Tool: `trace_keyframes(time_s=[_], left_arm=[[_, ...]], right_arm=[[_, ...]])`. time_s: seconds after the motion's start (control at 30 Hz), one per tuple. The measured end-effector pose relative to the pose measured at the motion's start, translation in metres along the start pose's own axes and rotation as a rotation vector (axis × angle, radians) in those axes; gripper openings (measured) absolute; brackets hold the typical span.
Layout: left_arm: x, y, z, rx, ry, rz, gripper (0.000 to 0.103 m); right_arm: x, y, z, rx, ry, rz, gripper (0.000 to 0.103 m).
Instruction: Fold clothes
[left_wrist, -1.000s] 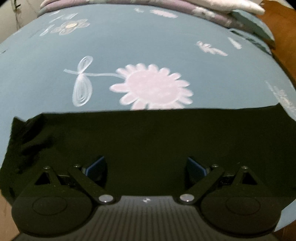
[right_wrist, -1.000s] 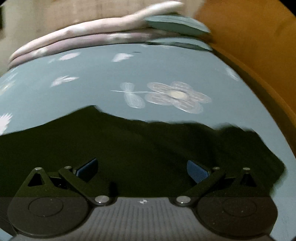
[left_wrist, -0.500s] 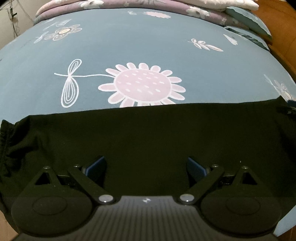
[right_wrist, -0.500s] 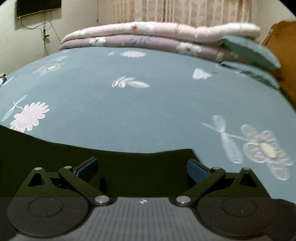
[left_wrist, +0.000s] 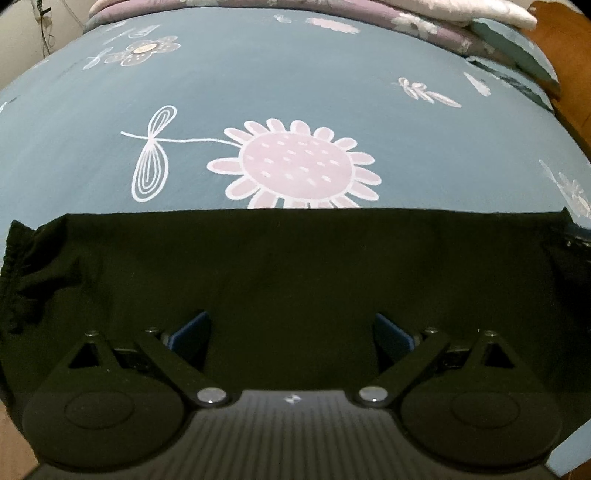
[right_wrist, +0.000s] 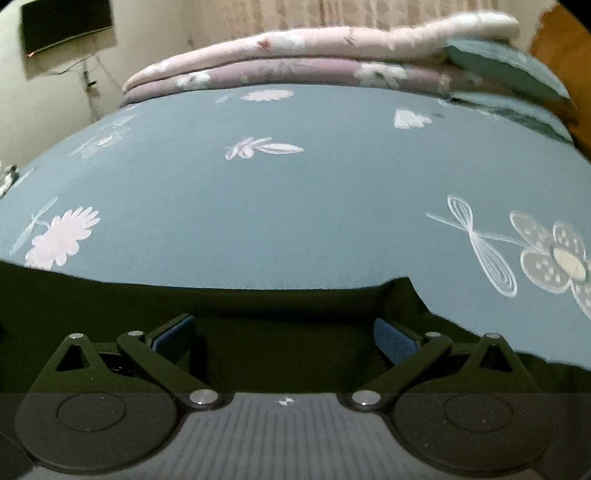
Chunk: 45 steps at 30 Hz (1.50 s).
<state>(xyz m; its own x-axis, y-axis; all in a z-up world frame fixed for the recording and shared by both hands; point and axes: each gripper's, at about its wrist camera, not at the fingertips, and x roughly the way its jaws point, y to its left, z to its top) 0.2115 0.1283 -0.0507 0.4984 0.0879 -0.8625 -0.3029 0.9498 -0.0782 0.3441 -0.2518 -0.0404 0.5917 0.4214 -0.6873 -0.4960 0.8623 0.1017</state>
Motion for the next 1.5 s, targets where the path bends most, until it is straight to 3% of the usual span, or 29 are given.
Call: trace_keyframes(time_s=[0.2,0.37,0.53,0.7,0.87,1.0,1.5], left_arm=[[-0.011,0.005,-0.002,-0.005,-0.009,0.002,0.096],[-0.010,0.013,-0.009,-0.030,-0.012,-0.010,0.096],[-0.017,0.020,-0.009,-0.023,-0.089,-0.045,0.096],[-0.005,0.030,-0.006,-0.040,-0.071,-0.056,0.096],[-0.006,0.030,-0.003,-0.013,-0.067,-0.067,0.096],[-0.007,0.030,0.003,0.034,-0.097,-0.029,0.096],[0.001,0.041,0.012,0.056,-0.127,-0.060,0.096]], right_arm=[[-0.023,-0.010,0.013,0.088,-0.052,0.032,0.103],[-0.023,-0.003,0.024,0.067,-0.017,0.007,0.103],[-0.026,0.040,0.026,-0.052,0.028,0.082,0.103],[-0.016,0.084,0.018,-0.159,0.093,0.109,0.103],[0.001,0.104,0.007,-0.188,0.181,0.089,0.103],[0.003,0.111,0.006,-0.219,0.192,0.049,0.103],[0.009,0.117,0.009,-0.190,0.213,0.005,0.103]])
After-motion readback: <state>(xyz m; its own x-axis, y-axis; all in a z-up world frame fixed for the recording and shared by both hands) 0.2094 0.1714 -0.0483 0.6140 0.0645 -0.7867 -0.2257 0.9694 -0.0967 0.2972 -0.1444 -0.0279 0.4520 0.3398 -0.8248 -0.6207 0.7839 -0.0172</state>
